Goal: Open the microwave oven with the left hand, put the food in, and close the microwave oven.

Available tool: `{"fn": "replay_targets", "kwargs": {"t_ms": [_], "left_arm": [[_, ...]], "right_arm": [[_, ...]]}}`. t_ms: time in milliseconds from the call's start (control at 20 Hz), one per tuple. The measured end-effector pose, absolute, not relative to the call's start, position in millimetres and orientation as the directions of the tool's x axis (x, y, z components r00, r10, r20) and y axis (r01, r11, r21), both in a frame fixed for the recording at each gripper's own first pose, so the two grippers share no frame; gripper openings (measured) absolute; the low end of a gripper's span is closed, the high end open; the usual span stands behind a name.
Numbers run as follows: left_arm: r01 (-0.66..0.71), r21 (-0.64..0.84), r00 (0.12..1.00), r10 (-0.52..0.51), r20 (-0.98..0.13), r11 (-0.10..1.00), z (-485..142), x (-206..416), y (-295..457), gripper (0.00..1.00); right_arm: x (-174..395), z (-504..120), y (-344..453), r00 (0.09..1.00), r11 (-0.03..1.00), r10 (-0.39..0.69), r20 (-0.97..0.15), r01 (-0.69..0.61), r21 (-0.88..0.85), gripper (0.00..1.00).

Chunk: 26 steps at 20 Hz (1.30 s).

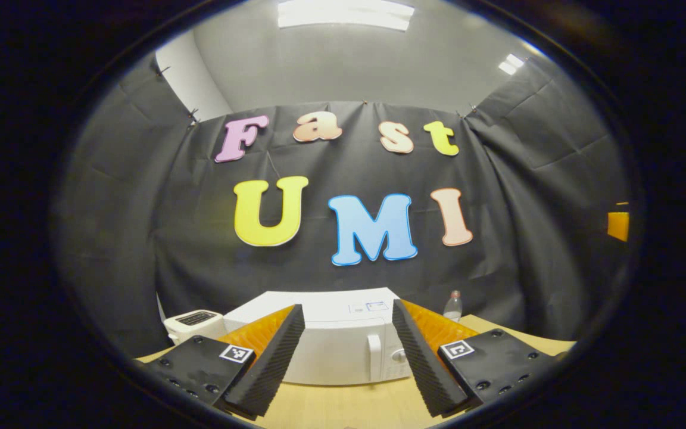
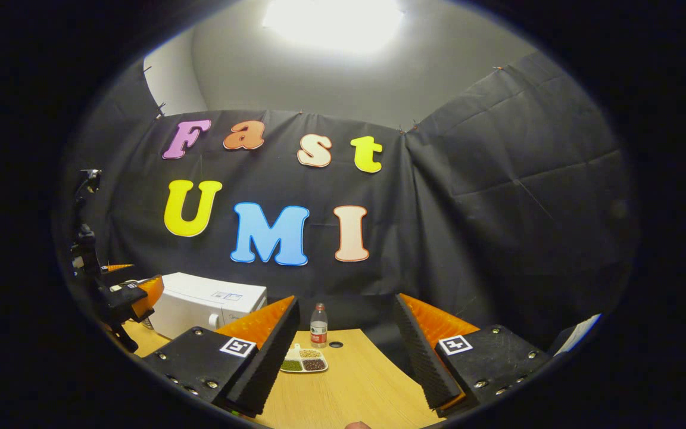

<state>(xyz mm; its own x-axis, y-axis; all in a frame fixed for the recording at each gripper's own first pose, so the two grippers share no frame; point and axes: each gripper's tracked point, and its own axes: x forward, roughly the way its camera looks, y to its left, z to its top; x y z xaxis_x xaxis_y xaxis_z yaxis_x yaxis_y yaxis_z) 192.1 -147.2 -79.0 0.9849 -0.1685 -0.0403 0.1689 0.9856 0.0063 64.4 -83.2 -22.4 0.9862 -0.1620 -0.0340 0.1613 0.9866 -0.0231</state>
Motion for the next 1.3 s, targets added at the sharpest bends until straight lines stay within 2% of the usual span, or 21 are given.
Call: {"fn": "replay_targets", "kwargs": {"t_ms": [200,700,800,850,900,950,1000,1050,1200,1250,1300], "left_arm": [[0.209,-0.023,0.971,-0.21,-0.116,0.978,-120.8,224.3,-164.5,0.98],[0.298,-0.037,0.917,-0.297,-0.266,0.954,-217.5,286.0,-200.3,1.0],[0.308,-0.048,0.903,-0.308,-0.298,0.95,-237.3,294.5,-207.3,0.98],[0.312,-0.049,0.897,-0.311,-0.316,0.949,-247.0,299.3,-210.2,0.94],[0.314,-0.047,0.89,-0.311,-0.334,0.948,-257.2,301.9,-210.8,1.0],[0.317,-0.048,0.883,-0.313,-0.35,0.947,-264.5,305.5,-212.3,0.99],[0.32,-0.05,0.877,-0.315,-0.364,0.946,-271.6,308.1,-214.7,0.98],[0.321,-0.051,0.872,-0.316,-0.374,0.946,-277.7,309.3,-215.3,0.98],[0.328,-0.043,0.871,-0.32,-0.372,0.944,-284.6,314.6,-217.8,0.94],[0.331,-0.038,0.872,-0.321,-0.37,0.943,-285.0,317.2,-219.4,0.84],[0.335,-0.033,0.87,-0.323,-0.372,0.942,-287.0,317.9,-221.1,0.81]], "right_arm": [[66.9,-25.2,-88.8,0.973,0.975,-0.223,-0.06,0.221,-0.032,0.96],[68.8,-35.4,-94.1,0.93,0.936,-0.352,-0.11,0.345,-0.077,0.96],[63.5,-35.8,-97.7,0.918,0.924,-0.381,-0.111,0.373,-0.088,0.96],[62.0,-35.8,-99.1,0.912,0.918,-0.395,-0.113,0.386,-0.094,0.96],[60.3,-37.3,-100.8,0.906,0.912,-0.407,-0.117,0.397,-0.099,0.96],[58.5,-38.2,-101.2,0.901,0.908,-0.417,-0.122,0.406,-0.104,0.96],[55.3,-40.2,-102.3,0.895,0.903,-0.427,-0.127,0.416,-0.108,0.92],[52.5,-41.5,-102.6,0.89,0.899,-0.436,-0.132,0.424,-0.112,0.96],[45.8,-45.7,-102.8,0.879,0.889,-0.456,-0.144,0.442,-0.12,0.95],[44.6,-46.1,-102.1,0.876,0.887,-0.459,-0.148,0.445,-0.122,0.95],[44.4,-47.1,-100.0,0.875,0.887,-0.46,-0.151,0.445,-0.123,0.95]]}}
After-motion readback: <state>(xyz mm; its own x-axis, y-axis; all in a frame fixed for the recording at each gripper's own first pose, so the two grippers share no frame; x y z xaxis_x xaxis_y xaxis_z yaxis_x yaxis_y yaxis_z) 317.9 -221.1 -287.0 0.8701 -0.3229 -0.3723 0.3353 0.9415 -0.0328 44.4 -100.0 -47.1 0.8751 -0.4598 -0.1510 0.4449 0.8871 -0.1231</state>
